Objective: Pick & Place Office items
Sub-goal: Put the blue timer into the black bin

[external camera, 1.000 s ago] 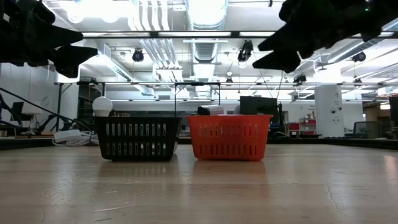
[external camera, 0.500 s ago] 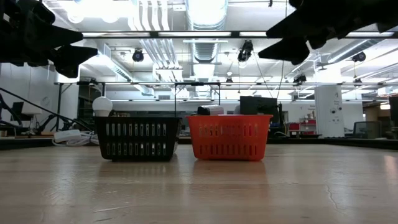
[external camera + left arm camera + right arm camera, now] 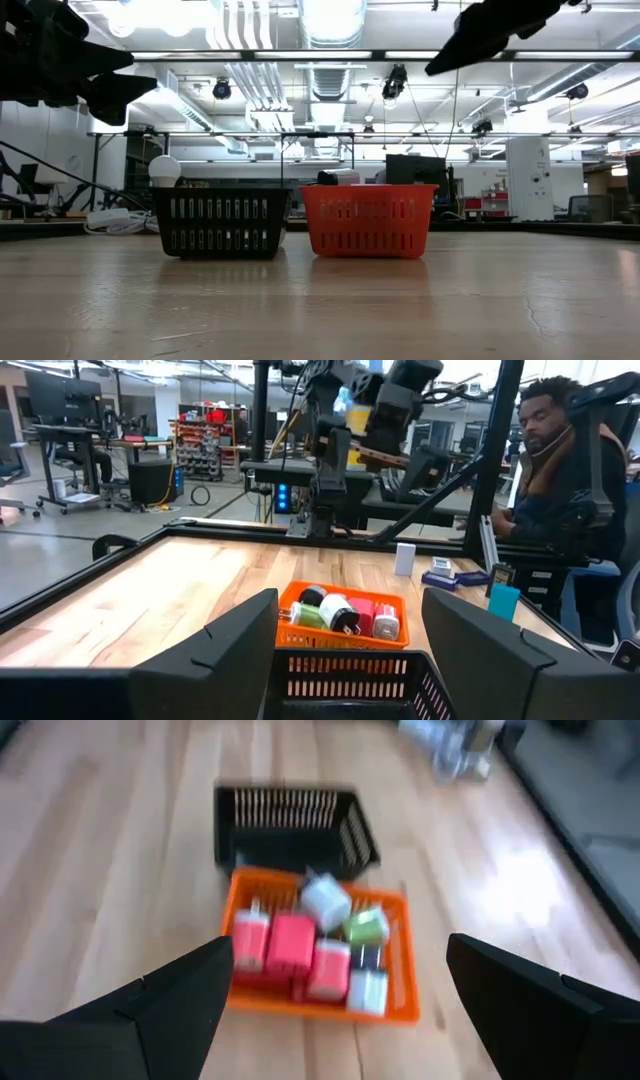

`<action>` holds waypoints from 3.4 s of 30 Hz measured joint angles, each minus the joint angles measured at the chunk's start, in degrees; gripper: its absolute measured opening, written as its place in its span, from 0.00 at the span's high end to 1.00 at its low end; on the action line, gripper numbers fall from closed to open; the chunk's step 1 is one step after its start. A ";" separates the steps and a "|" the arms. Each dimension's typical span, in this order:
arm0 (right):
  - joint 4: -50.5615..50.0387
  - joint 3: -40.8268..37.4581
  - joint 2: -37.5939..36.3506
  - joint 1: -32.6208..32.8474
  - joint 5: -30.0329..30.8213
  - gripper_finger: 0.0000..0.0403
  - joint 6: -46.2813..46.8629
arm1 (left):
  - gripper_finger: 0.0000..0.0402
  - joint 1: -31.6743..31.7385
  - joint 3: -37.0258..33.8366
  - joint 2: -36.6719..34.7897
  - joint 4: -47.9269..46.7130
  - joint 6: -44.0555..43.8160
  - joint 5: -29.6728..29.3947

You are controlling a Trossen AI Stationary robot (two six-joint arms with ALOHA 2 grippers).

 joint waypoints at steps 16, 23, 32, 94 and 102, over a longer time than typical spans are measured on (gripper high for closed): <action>-32.70 30.54 22.44 2.44 -5.66 0.10 10.32 | 0.37 0.00 -0.02 0.11 0.16 0.00 -0.01; -32.08 32.83 26.29 6.58 -6.11 0.10 14.40 | 0.37 0.00 -0.02 0.13 0.22 0.00 -0.03; -27.07 33.75 26.35 14.04 -6.25 0.10 14.74 | 0.37 0.01 -0.02 0.15 0.25 0.00 -0.01; -6.13 20.99 37.16 24.91 -7.93 0.10 17.55 | 0.37 0.02 -0.02 0.17 0.31 0.02 0.01; -2.87 19.84 37.21 24.83 -7.87 0.10 13.47 | 0.37 0.02 -0.02 0.17 0.31 0.00 0.01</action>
